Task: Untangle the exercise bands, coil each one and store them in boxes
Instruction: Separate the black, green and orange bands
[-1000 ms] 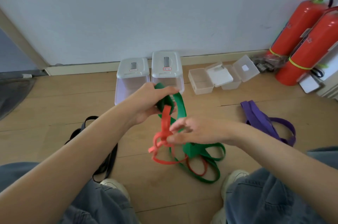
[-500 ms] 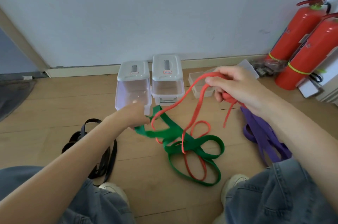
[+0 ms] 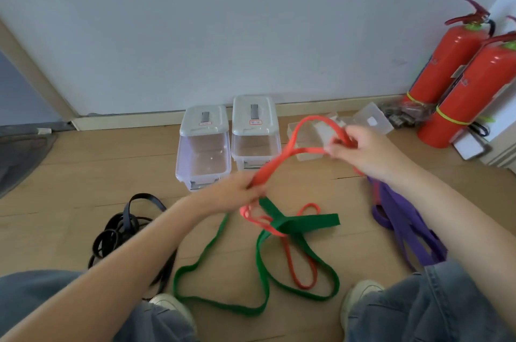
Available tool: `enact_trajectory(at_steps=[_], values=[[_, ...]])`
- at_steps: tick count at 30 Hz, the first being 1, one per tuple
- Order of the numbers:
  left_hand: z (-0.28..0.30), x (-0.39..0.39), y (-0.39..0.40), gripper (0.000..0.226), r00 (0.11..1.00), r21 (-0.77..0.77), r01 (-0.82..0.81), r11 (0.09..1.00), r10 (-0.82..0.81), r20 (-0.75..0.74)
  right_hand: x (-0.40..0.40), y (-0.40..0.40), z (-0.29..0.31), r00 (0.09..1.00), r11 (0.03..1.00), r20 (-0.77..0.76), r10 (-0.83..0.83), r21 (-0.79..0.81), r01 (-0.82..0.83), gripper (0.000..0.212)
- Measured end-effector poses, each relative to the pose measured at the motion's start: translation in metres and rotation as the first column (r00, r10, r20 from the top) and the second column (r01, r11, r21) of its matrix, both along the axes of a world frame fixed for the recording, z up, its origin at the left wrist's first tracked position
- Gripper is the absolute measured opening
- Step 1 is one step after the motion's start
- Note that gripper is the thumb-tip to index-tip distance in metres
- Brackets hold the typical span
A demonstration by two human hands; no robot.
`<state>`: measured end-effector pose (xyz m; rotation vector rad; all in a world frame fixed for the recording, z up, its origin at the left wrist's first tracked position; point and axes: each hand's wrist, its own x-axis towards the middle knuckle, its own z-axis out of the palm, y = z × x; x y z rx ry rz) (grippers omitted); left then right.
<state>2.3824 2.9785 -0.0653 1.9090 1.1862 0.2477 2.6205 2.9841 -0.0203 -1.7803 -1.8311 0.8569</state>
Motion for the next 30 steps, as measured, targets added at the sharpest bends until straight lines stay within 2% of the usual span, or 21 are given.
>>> enact_trajectory(at_steps=[1,2,3,4,6,8,9,10,12,15,16,18,21,22,23,25,26,27,28,29,30], values=[[0.019,-0.002,0.002,0.02,0.984,-0.033,-0.06,0.998,0.065,0.168,0.004,0.0,-0.003,0.958,0.997,0.283,0.048,-0.071,-0.029,0.04],[0.039,-0.003,0.004,0.017,0.947,-0.063,-0.076,0.995,0.092,0.307,0.006,-0.002,-0.003,0.915,0.988,0.386,0.12,-0.14,-0.07,0.066],[0.058,-0.004,0.003,0.017,0.925,-0.071,-0.05,0.996,0.073,0.374,0.005,-0.005,-0.002,0.925,0.967,0.308,0.222,-0.195,-0.167,0.091],[0.072,-0.003,0.001,0.018,0.931,-0.048,0.003,0.999,0.014,0.365,0.0,-0.009,0.002,0.939,0.927,0.109,0.327,-0.232,-0.296,0.104],[0.082,0.003,-0.006,0.015,0.962,-0.001,0.101,0.995,-0.098,0.257,-0.019,-0.017,0.006,0.844,0.8,-0.197,0.499,-0.268,-0.536,0.093],[0.075,0.008,-0.009,0.011,0.971,0.002,0.153,0.988,-0.151,0.184,-0.032,-0.022,0.002,0.778,0.742,-0.267,0.569,-0.24,-0.626,0.048],[0.069,0.009,-0.008,0.009,0.974,0.0,0.159,0.987,-0.157,0.161,-0.035,-0.023,0.002,0.776,0.75,-0.29,0.56,-0.219,-0.624,0.025],[0.061,0.008,-0.005,0.008,0.979,-0.002,0.142,0.99,-0.14,0.145,-0.035,-0.022,0.003,0.783,0.776,-0.336,0.523,-0.192,-0.601,0.013],[0.041,0.003,-0.002,0.006,0.981,-0.078,0.096,0.992,-0.081,0.176,-0.03,-0.02,0.01,0.763,0.838,-0.501,0.409,-0.124,-0.531,0.01],[0.0,0.002,-0.014,0.015,0.969,-0.285,0.176,0.942,-0.115,0.219,-0.019,-0.015,0.023,0.549,0.914,-0.792,0.267,0.027,-0.405,0.011],[-0.014,0.004,-0.019,0.025,0.968,-0.331,0.194,0.924,-0.125,0.219,-0.016,-0.012,0.025,0.508,0.939,-0.829,0.234,0.057,-0.34,0.014],[-0.027,0.005,-0.025,0.035,0.962,-0.4,0.205,0.893,-0.109,0.251,-0.014,-0.008,0.023,0.515,0.973,-0.837,0.186,0.083,-0.217,0.017],[-0.007,-0.001,-0.015,0.023,0.915,-0.357,0.239,0.903,-0.086,0.395,-0.005,-0.002,0.026,0.487,0.998,-0.872,0.058,0.055,-0.021,0.019],[0.009,-0.005,-0.01,0.019,0.863,-0.354,0.227,0.907,-0.019,0.505,0.0,-0.001,0.029,0.498,0.998,-0.867,0.021,0.046,0.038,0.02],[0.027,-0.01,-0.004,0.017,0.779,-0.373,0.215,0.903,0.073,0.623,0.006,0.001,0.031,0.563,0.996,-0.826,-0.011,0.04,0.078,0.017],[0.063,-0.021,0.003,0.014,0.568,-0.371,0.233,0.899,0.184,0.802,0.014,0.001,0.029,0.825,1.0,-0.565,-0.023,-0.02,0.014,0.015],[0.076,-0.024,0.005,0.011,0.522,-0.348,0.227,0.91,0.188,0.832,0.016,0.001,0.024,0.939,0.99,-0.343,0.02,-0.121,-0.066,0.027],[0.084,-0.025,0.004,0.008,0.554,-0.324,0.181,0.929,0.176,0.814,0.016,-0.001,0.018,0.989,0.961,-0.11,0.104,-0.245,-0.128,0.046],[0.084,-0.023,0.002,0.006,0.665,-0.287,0.1,0.953,0.151,0.732,0.012,-0.004,0.014,0.98,0.93,0.057,0.193,-0.328,-0.164,0.067],[0.081,-0.017,-0.002,0.007,0.81,-0.228,0.026,0.973,0.114,0.576,0.005,-0.009,0.011,0.96,0.919,0.105,0.259,-0.333,-0.211,0.083],[0.073,-0.009,-0.006,0.009,0.921,-0.163,0.012,0.987,0.053,0.387,-0.006,-0.014,0.011,0.952,0.916,0.037,0.305,-0.284,-0.282,0.088]])
